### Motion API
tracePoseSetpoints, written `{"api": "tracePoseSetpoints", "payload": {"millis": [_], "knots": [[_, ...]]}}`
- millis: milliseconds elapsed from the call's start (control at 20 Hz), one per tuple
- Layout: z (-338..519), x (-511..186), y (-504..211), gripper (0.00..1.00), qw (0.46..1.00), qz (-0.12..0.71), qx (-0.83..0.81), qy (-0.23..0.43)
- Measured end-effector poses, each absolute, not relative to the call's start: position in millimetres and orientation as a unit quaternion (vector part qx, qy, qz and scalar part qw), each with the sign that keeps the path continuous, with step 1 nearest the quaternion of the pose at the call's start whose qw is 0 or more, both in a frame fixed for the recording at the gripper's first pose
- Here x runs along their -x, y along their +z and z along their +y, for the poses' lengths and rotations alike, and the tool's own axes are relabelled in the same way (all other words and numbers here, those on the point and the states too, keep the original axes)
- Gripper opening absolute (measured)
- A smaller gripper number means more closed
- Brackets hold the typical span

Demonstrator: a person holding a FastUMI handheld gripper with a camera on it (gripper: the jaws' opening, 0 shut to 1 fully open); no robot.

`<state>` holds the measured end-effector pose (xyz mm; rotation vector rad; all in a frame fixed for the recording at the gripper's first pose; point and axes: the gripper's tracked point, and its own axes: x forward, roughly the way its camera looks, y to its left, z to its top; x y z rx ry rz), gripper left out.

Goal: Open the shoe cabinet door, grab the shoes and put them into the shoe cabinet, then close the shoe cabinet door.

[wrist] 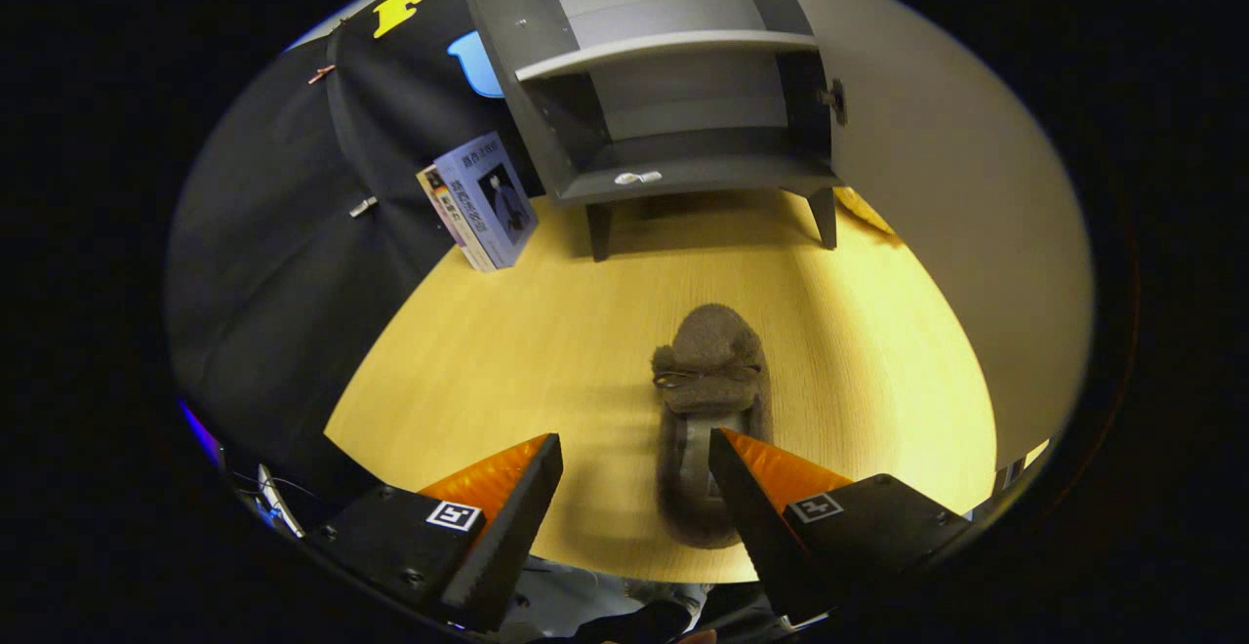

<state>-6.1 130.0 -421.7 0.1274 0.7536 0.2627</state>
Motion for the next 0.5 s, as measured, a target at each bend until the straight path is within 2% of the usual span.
{"api": "tracePoseSetpoints", "payload": {"millis": [150, 200, 250, 350, 500], "knots": [[132.5, -14.4, -452.3, 0.96, 0.921, 0.368, -0.059, 0.112], [137.1, -23.4, -457.7, 0.93, 0.923, 0.364, -0.059, 0.11], [140.0, -31.2, -464.7, 0.84, 0.926, 0.359, -0.053, 0.105], [143.2, -50.3, -474.2, 0.78, 0.934, 0.345, -0.043, 0.088], [132.1, -74.8, -483.2, 0.74, 0.944, 0.328, -0.03, 0.035]]}}
